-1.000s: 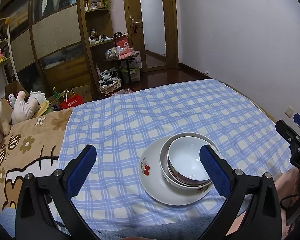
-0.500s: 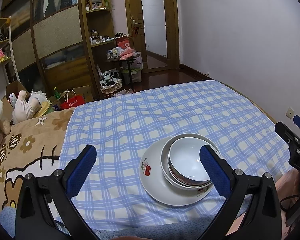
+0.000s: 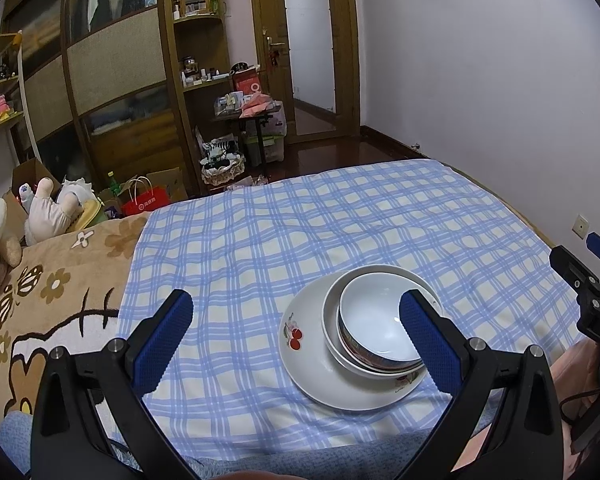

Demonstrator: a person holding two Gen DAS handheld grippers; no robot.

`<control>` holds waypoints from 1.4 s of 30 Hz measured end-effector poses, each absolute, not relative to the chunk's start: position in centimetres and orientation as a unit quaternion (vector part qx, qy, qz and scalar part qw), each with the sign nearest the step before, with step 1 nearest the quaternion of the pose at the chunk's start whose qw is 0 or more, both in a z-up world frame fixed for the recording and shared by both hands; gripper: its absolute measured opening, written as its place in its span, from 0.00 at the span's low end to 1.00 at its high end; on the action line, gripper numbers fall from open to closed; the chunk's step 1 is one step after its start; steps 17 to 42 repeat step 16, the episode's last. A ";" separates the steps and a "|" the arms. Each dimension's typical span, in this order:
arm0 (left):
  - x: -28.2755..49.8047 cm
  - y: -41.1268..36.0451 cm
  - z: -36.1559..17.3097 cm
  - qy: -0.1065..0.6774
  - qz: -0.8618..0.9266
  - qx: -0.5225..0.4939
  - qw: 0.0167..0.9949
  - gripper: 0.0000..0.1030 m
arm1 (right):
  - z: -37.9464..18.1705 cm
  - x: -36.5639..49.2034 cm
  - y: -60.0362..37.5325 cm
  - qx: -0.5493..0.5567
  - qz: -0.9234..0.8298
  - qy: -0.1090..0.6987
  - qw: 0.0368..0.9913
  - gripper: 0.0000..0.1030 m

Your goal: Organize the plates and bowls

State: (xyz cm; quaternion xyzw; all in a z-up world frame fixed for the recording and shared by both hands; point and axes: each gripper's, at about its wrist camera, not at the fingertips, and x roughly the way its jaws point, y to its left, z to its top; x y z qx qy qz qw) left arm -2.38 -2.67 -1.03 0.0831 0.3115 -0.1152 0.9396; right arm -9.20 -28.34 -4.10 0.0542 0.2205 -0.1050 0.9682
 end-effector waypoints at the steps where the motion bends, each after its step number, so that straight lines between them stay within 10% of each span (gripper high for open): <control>1: -2.4 -2.7 -1.0 0.312 -0.115 0.083 0.939 0.99 | -4.1 -9.2 -28.4 0.054 -0.105 0.221 0.968 1.00; 42: -2.4 -2.4 -1.3 0.315 -0.112 0.084 0.939 0.99 | -4.3 -9.1 -28.3 0.054 -0.104 0.224 0.968 1.00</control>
